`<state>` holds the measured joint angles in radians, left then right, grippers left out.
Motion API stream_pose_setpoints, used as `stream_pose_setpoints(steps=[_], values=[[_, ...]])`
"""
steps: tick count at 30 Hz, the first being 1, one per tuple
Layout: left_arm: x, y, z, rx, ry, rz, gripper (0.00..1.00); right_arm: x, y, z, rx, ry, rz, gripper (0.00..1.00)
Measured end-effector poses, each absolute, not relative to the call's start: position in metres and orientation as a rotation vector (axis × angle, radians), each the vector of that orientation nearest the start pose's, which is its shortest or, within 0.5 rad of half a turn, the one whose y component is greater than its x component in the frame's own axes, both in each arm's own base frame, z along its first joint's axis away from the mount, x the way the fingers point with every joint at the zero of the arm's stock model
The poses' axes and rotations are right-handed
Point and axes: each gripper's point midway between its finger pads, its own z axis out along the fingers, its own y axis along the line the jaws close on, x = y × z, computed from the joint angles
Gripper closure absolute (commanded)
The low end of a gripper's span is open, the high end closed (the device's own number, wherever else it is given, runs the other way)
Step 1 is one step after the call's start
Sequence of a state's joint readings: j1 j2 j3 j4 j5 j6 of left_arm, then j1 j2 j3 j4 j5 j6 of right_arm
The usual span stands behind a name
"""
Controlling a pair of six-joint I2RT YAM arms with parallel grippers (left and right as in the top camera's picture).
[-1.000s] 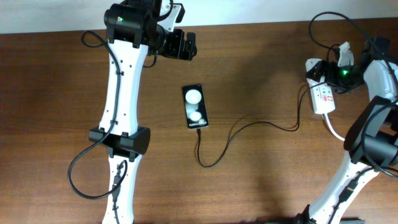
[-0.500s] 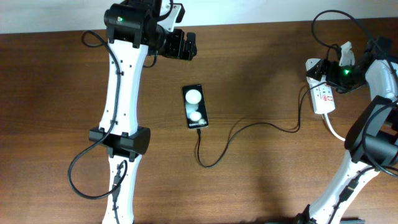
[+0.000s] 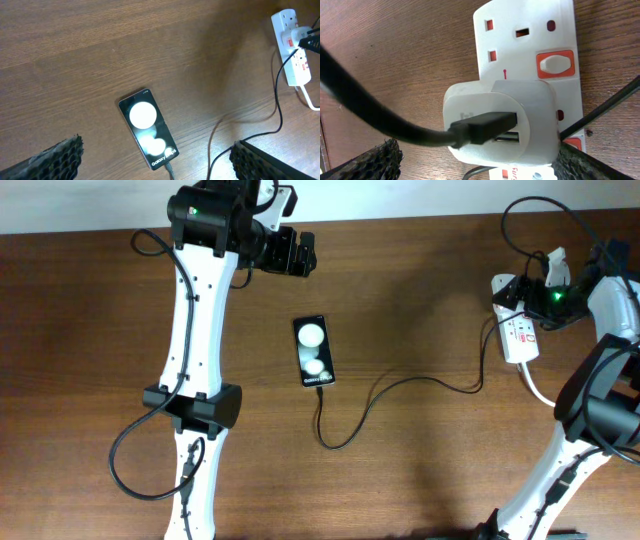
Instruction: Plug charger to phone and switch on socket
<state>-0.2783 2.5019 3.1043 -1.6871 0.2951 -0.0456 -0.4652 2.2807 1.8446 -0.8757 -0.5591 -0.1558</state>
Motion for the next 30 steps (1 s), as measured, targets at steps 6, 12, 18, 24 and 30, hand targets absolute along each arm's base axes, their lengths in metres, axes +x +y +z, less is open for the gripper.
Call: stream_pose_setpoints(steps=[6,12,18,24,30], values=[[0.478,-0.188,0.249,0.407,2.637,-0.498,0.01,0.481,-0.149,0.044,0.331,2.637,0.612,0.01],[0.478,-0.188,0.249,0.407,2.637,-0.498,0.01,0.482,-0.146,0.044,0.328,2.654,0.578,0.01],[0.478,-0.188,0.249,0.407,2.637,-0.498,0.01,0.485,-0.141,0.048,0.327,2.635,0.611,0.01],[0.478,-0.188,0.249,0.407,2.637,-0.498,0.01,0.482,-0.134,0.050,0.337,2.636,0.662,0.01],[0.478,-0.188,0.249,0.407,2.637,-0.498,0.01,0.476,-0.131,0.051,0.350,2.655,0.682,0.01]])
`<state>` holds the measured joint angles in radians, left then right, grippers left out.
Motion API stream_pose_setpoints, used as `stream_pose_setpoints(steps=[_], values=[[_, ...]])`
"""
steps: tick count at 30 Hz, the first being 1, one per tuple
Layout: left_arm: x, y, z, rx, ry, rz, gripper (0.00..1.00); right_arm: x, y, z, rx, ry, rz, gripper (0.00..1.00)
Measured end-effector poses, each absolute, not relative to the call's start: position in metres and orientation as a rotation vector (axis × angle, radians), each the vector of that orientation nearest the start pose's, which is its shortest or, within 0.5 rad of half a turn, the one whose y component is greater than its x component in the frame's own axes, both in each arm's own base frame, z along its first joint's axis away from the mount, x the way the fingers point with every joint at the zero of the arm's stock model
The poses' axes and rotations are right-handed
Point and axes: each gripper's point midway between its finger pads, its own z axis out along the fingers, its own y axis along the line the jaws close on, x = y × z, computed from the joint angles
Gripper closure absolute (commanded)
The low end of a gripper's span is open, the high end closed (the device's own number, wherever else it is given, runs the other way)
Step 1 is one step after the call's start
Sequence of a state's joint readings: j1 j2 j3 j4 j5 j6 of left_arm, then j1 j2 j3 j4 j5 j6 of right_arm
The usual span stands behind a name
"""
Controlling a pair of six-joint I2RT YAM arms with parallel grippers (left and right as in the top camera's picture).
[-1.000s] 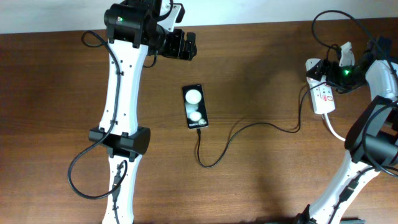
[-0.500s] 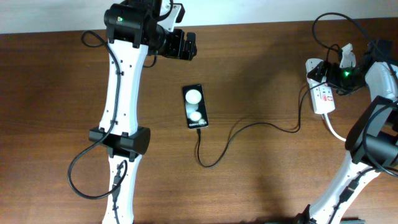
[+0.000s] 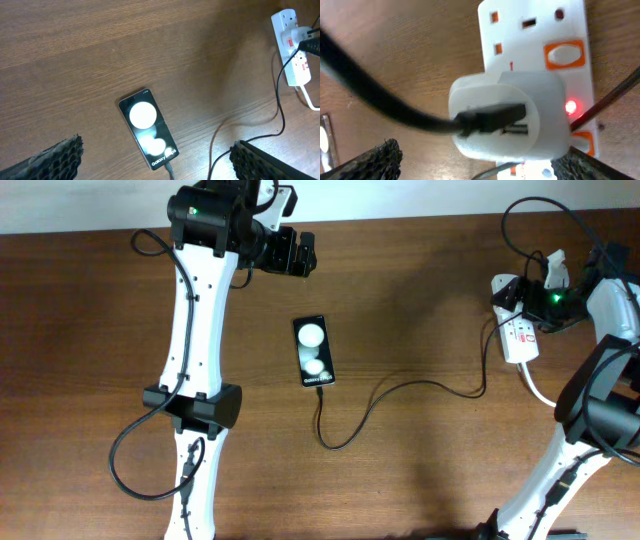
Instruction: Plug charger to phone and switch on socket
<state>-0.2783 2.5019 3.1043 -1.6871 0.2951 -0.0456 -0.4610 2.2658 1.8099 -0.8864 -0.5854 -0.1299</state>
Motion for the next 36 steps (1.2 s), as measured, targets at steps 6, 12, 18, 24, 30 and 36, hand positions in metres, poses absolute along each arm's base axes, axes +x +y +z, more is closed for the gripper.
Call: stream_pose_setpoints(steps=[6,12,18,24,30,36], values=[[0.478,-0.188,0.249,0.407,2.637,-0.498,0.01,0.450,-0.132,0.048,0.489,2.771,0.666,0.01],[0.478,-0.188,0.249,0.407,2.637,-0.498,0.01,0.425,-0.152,0.048,0.595,2.867,0.505,0.01],[0.478,-0.189,0.249,0.408,2.637,-0.498,0.01,0.416,-0.157,0.102,0.579,2.811,0.396,0.01],[0.478,-0.188,0.248,0.407,2.638,-0.498,0.01,0.389,-0.147,0.169,0.574,2.756,0.329,0.01],[0.478,-0.188,0.249,0.407,2.637,-0.498,0.01,0.348,-0.133,0.242,0.590,2.659,0.229,0.01],[0.478,-0.188,0.249,0.407,2.637,-0.498,0.01,0.347,-0.133,0.245,0.588,2.651,0.225,0.01]])
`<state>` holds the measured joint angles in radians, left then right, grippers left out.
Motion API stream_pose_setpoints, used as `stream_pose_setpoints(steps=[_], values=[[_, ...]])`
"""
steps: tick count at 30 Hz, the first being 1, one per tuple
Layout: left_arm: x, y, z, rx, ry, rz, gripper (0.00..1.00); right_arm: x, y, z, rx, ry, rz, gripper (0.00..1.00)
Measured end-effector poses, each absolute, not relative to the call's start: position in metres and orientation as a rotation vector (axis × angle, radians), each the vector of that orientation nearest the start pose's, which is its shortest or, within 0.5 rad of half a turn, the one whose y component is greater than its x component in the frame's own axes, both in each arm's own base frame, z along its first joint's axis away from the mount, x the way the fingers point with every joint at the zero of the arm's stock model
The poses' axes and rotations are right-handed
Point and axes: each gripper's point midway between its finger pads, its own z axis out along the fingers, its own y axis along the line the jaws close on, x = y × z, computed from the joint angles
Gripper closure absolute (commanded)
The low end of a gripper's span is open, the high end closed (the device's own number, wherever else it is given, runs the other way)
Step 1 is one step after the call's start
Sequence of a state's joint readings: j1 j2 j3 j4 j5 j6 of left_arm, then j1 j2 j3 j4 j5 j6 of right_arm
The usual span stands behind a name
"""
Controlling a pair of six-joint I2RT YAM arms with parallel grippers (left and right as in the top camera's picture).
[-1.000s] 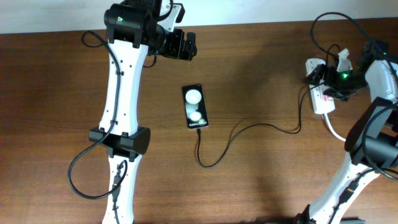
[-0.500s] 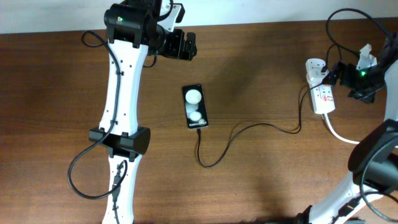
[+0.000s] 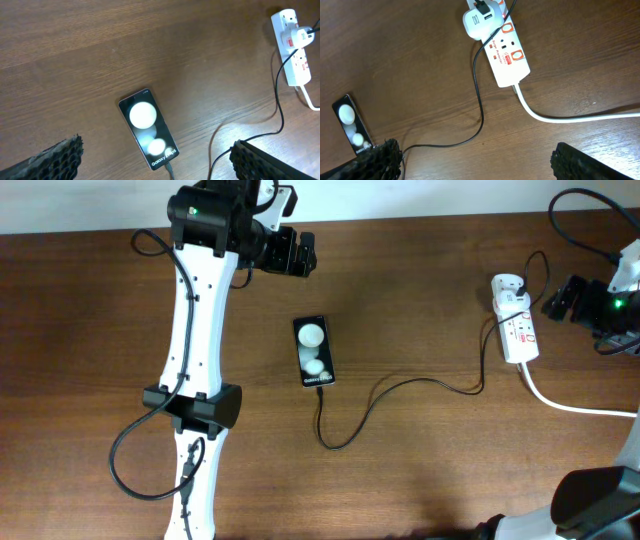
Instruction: Plug charger to phone and switch on socket
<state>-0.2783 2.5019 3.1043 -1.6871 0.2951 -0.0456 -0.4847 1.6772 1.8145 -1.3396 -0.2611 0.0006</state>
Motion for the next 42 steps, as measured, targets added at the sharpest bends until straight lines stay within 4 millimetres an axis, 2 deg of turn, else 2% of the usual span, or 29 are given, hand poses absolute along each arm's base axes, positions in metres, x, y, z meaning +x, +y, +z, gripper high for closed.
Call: stream_pose_setpoints(steps=[11,15,19,22,24,26,29,31,33,34,36,37,39,40,42], values=[[0.478,-0.187,0.248,0.405,2.638,-0.485,0.01,0.347,-0.133,0.245,0.589,2.651,0.225,0.01],[0.491,-0.182,0.252,0.388,2.595,-0.420,0.01,0.347,-0.133,0.245,0.589,2.651,0.225,0.02],[0.509,-0.200,0.266,0.551,2.454,-0.366,0.01,0.346,-0.133,0.245,0.593,2.653,0.223,0.01],[0.498,-0.197,0.264,0.583,2.437,-0.324,0.01,0.347,-0.133,0.245,0.593,2.652,0.222,0.01],[0.488,-0.190,0.247,0.575,2.438,-0.310,0.01,0.346,-0.133,0.245,0.594,2.653,0.223,0.01],[0.469,-0.177,0.228,0.559,2.441,-0.295,0.01,0.346,-0.133,0.245,0.594,2.653,0.223,0.01],[0.454,-0.162,0.229,0.524,2.339,-0.286,0.01,0.347,-0.133,0.245,0.594,2.652,0.223,0.01],[0.430,-0.152,0.223,0.511,2.306,-0.273,0.01,0.346,-0.133,0.245,0.595,2.654,0.223,0.01],[0.411,-0.144,0.211,0.500,2.268,-0.261,0.01,0.347,-0.133,0.245,0.594,2.653,0.222,0.01],[0.395,-0.138,0.200,0.498,2.277,-0.255,0.01,0.347,-0.133,0.245,0.594,2.653,0.222,0.01],[0.385,-0.134,0.198,0.490,2.245,-0.247,0.01,0.347,-0.133,0.245,0.594,2.653,0.222,0.01],[0.365,-0.125,0.191,0.476,2.200,-0.231,0.01,0.347,-0.133,0.245,0.594,2.652,0.222,0.01],[0.351,-0.118,0.192,0.453,2.120,-0.214,0.01,0.347,-0.133,0.244,0.594,2.652,0.222,0.01],[0.334,-0.106,0.185,0.429,2.110,-0.201,0.01,0.347,-0.133,0.244,0.594,2.653,0.222,0.01],[0.322,-0.082,0.182,0.351,2.091,-0.175,0.01,0.347,-0.133,0.244,0.594,2.653,0.222,0.01]])
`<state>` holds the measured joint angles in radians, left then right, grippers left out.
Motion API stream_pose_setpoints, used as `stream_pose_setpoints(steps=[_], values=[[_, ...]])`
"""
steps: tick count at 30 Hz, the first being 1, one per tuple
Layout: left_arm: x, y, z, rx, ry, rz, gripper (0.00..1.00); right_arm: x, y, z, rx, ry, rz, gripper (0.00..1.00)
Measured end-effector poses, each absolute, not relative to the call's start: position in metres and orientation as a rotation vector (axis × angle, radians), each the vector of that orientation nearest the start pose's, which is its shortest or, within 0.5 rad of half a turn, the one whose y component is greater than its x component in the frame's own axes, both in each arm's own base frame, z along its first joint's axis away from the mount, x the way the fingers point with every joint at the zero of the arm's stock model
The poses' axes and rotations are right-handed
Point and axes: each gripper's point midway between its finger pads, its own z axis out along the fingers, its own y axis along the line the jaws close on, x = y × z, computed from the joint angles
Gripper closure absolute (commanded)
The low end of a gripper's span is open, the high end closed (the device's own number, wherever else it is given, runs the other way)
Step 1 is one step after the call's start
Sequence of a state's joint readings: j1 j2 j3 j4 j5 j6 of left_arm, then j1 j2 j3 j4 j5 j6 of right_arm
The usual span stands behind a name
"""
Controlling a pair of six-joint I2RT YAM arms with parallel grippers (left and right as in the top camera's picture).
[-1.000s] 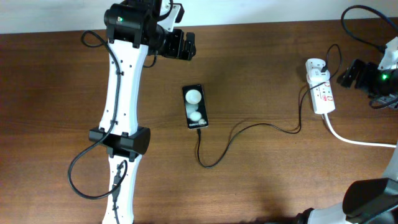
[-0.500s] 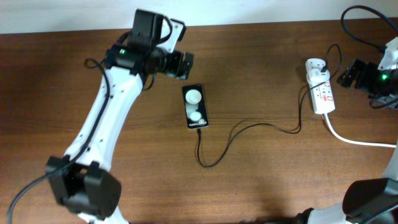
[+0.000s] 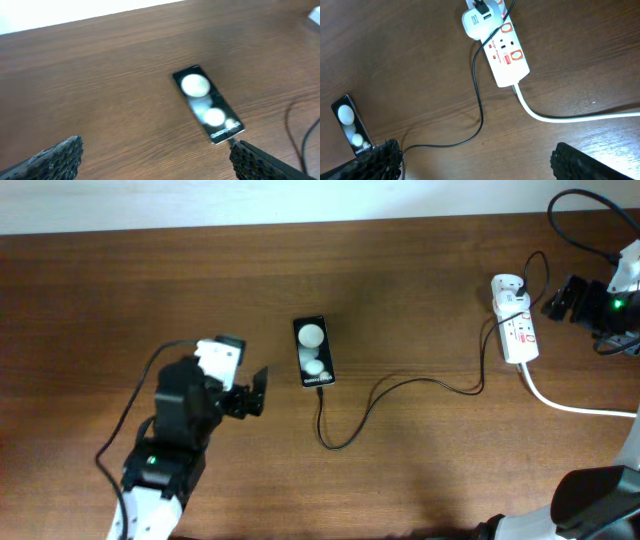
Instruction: Plug charger to phone and switch on socket
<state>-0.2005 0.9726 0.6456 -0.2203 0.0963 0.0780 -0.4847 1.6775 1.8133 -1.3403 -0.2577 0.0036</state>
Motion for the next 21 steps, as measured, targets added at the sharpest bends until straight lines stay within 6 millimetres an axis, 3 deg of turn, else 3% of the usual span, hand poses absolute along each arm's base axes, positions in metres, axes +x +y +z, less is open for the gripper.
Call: stream_pose_setpoints(steps=[3,5,9,13,18,21], values=[[0.314,-0.047,0.170,0.230,2.105,-0.159,0.01,0.347,-0.133,0.244,0.594,2.653,0.222,0.01],[0.313,-0.043,0.159,0.216,2.099,-0.168,0.01,0.347,-0.133,0.244,0.594,2.653,0.222,0.01],[0.300,-0.042,0.170,0.210,1.915,-0.131,0.01,0.347,-0.133,0.244,0.593,2.652,0.222,0.01],[0.274,-0.036,0.146,0.203,1.747,-0.089,0.01,0.346,-0.133,0.244,0.594,2.655,0.223,0.01],[0.264,-0.032,0.138,0.235,1.724,-0.028,0.01,0.347,-0.133,0.244,0.595,2.655,0.223,0.01],[0.254,-0.028,0.123,0.240,1.784,0.000,0.01,0.347,-0.133,0.244,0.595,2.654,0.223,0.01]])
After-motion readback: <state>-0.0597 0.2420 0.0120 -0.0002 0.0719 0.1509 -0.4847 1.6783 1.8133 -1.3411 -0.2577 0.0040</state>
